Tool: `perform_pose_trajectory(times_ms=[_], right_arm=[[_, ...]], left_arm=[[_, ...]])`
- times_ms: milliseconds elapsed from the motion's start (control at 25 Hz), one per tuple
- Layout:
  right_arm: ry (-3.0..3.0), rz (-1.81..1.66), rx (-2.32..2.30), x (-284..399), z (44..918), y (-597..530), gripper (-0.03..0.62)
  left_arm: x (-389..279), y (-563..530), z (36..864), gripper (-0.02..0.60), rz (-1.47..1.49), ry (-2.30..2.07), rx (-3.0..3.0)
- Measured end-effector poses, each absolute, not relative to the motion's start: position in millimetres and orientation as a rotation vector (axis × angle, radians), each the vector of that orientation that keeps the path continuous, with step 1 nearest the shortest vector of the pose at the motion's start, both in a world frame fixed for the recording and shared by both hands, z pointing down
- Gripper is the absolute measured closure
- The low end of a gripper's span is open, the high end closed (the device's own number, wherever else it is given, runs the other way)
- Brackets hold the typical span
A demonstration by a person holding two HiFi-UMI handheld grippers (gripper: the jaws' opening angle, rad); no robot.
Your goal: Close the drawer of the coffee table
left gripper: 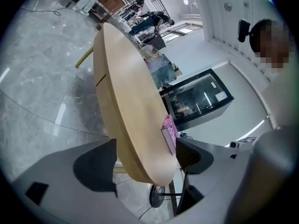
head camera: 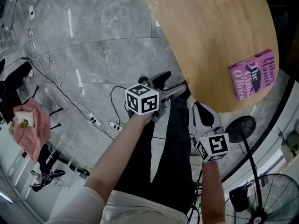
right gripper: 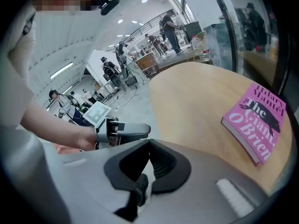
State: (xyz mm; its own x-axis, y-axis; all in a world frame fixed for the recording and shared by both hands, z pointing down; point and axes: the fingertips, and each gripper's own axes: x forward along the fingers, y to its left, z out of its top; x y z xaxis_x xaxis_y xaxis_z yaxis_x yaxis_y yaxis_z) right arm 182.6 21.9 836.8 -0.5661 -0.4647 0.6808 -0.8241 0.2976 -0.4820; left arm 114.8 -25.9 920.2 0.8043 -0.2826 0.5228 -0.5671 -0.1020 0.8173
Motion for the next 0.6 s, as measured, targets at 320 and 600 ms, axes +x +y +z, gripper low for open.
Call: perform_pose_trajectory(times_ms=[320,600], right_arm=[[-2.144,1.135,1.238,151,750,2,0.583],[-2.17,1.055,1.265,127,636,-4,0.583]], left_arm=[[77,-37,803,0.195,0.233,-0.671,1.823],[36,-29,674,0.258,0.222,-0.699,1.891]])
